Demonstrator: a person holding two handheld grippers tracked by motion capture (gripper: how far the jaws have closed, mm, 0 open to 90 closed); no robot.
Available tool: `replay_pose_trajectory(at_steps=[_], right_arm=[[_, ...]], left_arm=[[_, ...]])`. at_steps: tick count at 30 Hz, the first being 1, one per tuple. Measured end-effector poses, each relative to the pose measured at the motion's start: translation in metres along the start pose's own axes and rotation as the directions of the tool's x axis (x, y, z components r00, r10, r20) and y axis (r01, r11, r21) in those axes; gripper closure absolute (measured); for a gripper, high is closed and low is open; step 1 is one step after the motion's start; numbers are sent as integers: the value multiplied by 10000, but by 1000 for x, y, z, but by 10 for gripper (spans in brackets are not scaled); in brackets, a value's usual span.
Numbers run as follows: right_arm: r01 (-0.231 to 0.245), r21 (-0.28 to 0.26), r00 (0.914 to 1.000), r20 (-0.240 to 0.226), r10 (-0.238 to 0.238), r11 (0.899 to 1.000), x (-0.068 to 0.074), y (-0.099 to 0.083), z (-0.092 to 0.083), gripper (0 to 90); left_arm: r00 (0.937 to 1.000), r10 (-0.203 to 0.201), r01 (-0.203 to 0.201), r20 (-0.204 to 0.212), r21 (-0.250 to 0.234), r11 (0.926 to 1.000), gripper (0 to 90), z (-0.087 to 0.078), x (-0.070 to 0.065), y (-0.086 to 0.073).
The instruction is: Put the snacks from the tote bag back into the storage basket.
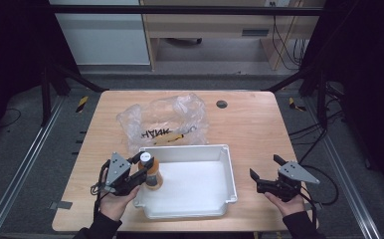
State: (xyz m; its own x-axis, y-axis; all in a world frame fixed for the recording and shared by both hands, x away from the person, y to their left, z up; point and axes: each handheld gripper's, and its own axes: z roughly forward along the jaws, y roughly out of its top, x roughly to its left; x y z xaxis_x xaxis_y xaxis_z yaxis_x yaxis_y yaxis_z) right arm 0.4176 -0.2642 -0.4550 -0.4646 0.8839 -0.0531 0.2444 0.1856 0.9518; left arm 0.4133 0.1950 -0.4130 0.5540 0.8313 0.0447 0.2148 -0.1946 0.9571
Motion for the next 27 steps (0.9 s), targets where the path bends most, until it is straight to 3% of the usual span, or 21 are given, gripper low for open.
replay_pose_trajectory(at_steps=[11, 19, 27], right_arm=[[-21, 8, 10000, 15, 21, 10000, 0, 0, 0, 40], [-68, -22, 10000, 55, 68, 10000, 0, 0, 0, 39], [-126, -21, 9999, 84, 126, 9999, -1, 0, -1, 38]], left_arm=[[10000, 42, -42, 24, -84, 10000, 523, -4, -1, 4], [9996, 153, -149, 239, -184, 9997, 333, -11, -1, 9], [9982, -169, 176, 571, -112, 9998, 185, -21, 8, 6]])
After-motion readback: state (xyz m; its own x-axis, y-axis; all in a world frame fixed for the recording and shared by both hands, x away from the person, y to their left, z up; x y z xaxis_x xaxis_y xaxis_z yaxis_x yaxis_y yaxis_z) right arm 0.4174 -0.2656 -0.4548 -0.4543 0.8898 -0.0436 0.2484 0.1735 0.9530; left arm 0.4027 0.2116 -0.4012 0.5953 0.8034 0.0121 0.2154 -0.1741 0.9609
